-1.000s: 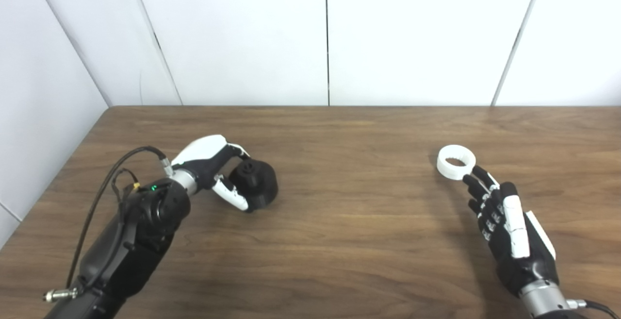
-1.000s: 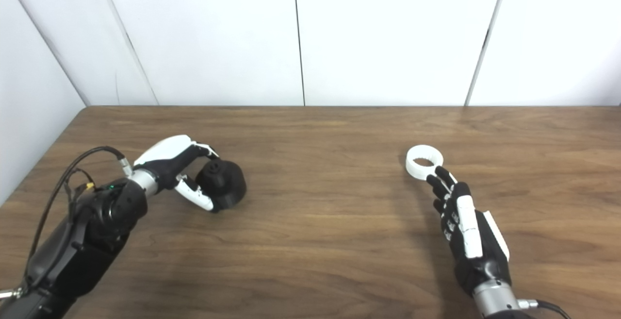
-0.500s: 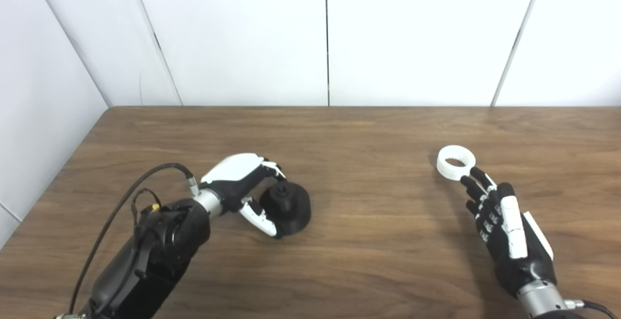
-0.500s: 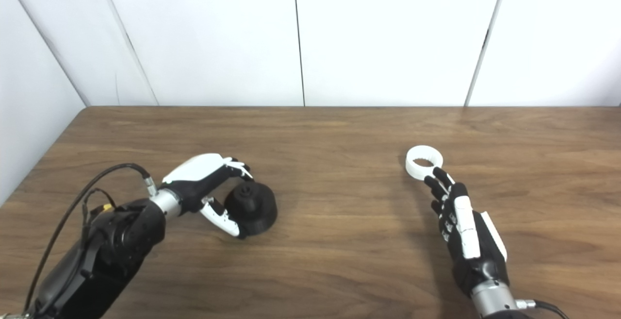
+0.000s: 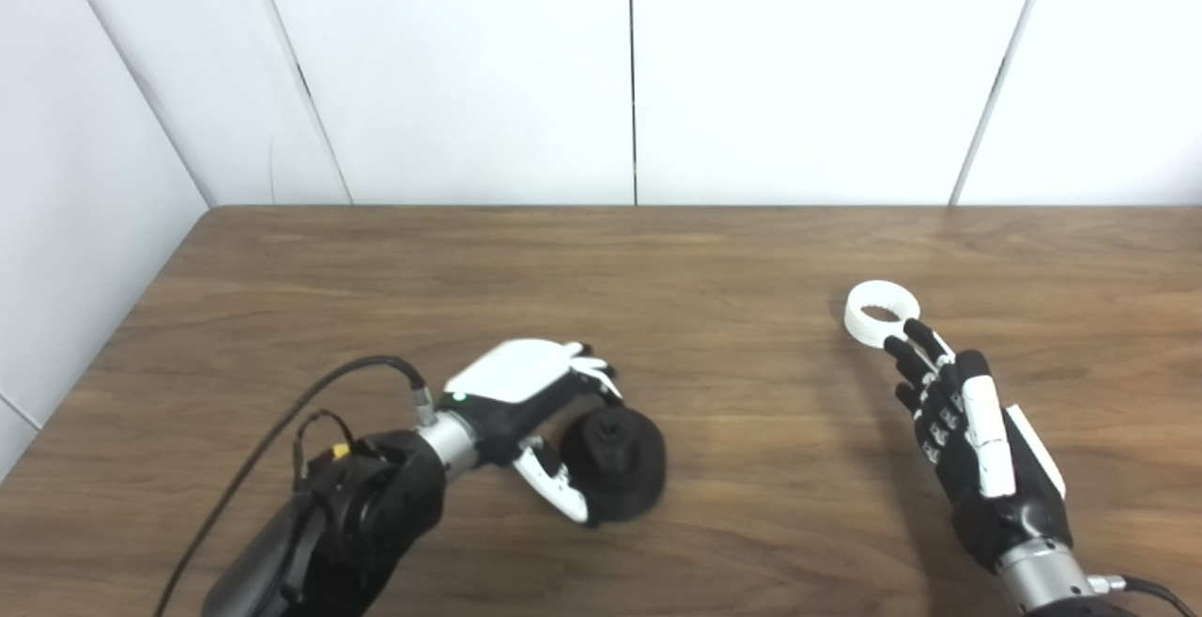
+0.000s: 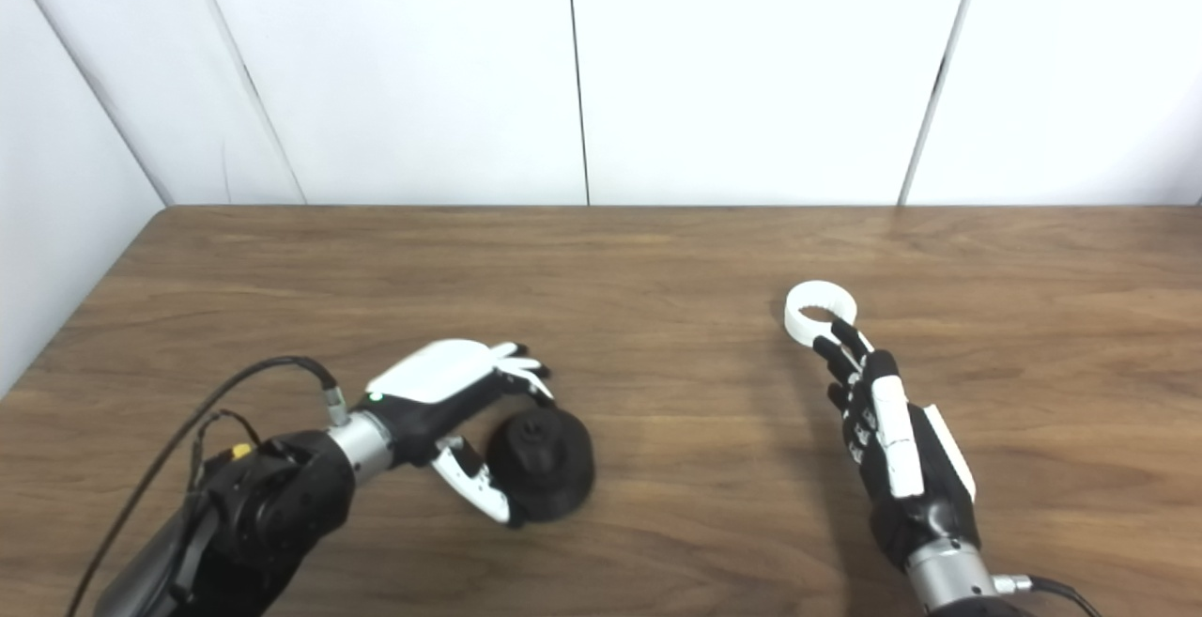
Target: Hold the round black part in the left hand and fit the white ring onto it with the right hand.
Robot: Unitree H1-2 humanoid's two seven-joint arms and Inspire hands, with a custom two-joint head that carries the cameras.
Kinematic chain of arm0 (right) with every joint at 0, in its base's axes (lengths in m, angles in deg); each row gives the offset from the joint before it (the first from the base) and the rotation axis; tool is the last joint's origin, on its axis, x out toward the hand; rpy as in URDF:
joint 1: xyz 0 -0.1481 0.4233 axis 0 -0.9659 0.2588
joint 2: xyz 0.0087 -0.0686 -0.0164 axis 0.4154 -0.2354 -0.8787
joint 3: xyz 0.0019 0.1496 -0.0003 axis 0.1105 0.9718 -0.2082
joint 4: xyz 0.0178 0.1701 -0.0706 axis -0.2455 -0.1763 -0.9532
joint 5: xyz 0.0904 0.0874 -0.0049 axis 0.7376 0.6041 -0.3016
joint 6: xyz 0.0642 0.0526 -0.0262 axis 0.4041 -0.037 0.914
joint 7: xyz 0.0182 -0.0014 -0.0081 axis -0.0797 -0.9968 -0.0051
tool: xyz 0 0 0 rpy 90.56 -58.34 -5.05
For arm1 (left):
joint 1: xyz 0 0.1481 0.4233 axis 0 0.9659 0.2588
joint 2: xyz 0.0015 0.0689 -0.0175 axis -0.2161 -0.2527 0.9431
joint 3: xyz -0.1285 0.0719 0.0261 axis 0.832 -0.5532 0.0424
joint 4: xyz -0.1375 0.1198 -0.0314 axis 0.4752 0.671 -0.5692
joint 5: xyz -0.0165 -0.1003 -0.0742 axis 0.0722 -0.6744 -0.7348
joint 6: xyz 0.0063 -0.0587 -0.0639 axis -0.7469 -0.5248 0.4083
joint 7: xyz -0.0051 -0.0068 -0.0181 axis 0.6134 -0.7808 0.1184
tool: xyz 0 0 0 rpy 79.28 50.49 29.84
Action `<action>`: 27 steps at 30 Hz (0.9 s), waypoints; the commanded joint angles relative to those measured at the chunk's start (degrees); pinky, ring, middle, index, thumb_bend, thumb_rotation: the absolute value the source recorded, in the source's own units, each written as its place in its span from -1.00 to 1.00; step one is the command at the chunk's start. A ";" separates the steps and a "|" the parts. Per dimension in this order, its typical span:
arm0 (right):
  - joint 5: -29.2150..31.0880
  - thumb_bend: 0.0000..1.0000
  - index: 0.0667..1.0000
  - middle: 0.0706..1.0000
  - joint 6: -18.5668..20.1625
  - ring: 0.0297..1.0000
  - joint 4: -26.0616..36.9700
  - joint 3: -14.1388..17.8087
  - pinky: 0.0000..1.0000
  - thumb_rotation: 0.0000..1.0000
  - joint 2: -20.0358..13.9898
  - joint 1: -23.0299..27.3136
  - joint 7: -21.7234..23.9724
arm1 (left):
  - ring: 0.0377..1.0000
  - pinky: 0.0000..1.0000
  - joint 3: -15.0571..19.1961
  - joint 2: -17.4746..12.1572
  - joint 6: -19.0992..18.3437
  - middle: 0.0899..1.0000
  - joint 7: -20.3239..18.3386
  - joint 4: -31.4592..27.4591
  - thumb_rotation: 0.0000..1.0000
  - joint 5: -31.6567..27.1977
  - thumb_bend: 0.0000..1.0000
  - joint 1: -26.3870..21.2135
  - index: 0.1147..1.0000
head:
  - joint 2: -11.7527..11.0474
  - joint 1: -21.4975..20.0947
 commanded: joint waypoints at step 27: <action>-22.23 0.38 0.66 0.75 -4.75 0.74 3.48 -1.91 0.58 -0.05 -6.46 6.53 -5.56 | 0.99 0.79 -1.74 5.20 2.20 0.82 -2.74 -3.15 -0.53 4.66 0.69 1.39 0.23 | 0.51 -1.11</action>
